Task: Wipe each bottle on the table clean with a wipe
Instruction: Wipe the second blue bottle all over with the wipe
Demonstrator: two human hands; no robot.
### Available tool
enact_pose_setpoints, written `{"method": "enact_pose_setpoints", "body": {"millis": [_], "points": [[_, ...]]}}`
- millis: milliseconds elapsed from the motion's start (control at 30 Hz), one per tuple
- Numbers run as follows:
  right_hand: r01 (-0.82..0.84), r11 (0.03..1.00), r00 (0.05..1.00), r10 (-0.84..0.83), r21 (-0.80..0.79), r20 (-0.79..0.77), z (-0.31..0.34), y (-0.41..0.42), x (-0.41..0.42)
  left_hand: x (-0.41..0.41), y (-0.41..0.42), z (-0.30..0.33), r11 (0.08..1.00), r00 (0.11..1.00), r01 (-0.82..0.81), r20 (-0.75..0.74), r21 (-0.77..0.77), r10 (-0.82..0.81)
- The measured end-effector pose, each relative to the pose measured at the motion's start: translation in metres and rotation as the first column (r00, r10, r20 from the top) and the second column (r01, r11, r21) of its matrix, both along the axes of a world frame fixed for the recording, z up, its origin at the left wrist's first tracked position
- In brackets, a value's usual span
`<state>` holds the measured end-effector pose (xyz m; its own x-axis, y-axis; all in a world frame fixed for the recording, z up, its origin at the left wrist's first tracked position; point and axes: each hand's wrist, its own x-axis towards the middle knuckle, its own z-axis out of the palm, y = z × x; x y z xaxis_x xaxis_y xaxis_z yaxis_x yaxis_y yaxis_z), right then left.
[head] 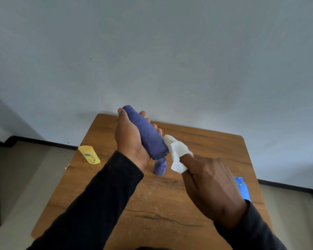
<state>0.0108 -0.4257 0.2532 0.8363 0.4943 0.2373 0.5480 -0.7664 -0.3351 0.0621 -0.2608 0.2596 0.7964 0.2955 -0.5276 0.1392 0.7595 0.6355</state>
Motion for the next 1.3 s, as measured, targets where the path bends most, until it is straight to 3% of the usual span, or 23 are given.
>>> {"method": "enact_pose_setpoints", "body": {"millis": [167,467,600,667,800,967,1133,1300], "points": [[-0.117,0.993,0.993,0.117,0.012,-0.031,-0.006,0.013,-0.018,0.002,-0.001,-0.005,0.994,0.999,-0.035,-0.027,-0.1,0.033],[0.091,0.98,0.993,-0.103,0.176,0.063,-0.004,0.004,-0.005,0.007,0.013,-0.004,0.972,0.999,-0.015,0.035,-0.236,0.024],[-0.062,0.989,0.998,0.059,0.132,0.028,-0.009,0.015,-0.022,0.011,0.011,-0.003,0.926,0.999,-0.026,0.02,-0.377,0.036],[-0.057,0.992,0.998,0.056,0.11,0.016,-0.011,0.017,-0.021,0.011,0.009,-0.004,0.907,0.999,-0.03,0.013,-0.42,0.039],[0.049,0.984,0.998,-0.056,0.171,0.037,-0.007,0.009,-0.01,0.011,0.012,-0.009,0.899,1.0,-0.025,0.003,-0.437,0.029],[-0.08,0.989,0.997,0.079,0.125,0.007,-0.009,0.017,-0.025,0.012,0.007,-0.01,0.863,0.999,-0.029,0.003,-0.505,0.035],[0.065,0.978,0.997,-0.07,0.197,0.017,-0.007,0.009,-0.012,0.012,0.01,-0.01,0.875,0.999,-0.011,0.032,-0.485,0.03],[-0.073,0.988,0.997,0.073,0.134,0.007,-0.008,0.017,-0.025,0.011,0.006,-0.007,0.853,0.999,-0.019,0.025,-0.522,0.038]]}}
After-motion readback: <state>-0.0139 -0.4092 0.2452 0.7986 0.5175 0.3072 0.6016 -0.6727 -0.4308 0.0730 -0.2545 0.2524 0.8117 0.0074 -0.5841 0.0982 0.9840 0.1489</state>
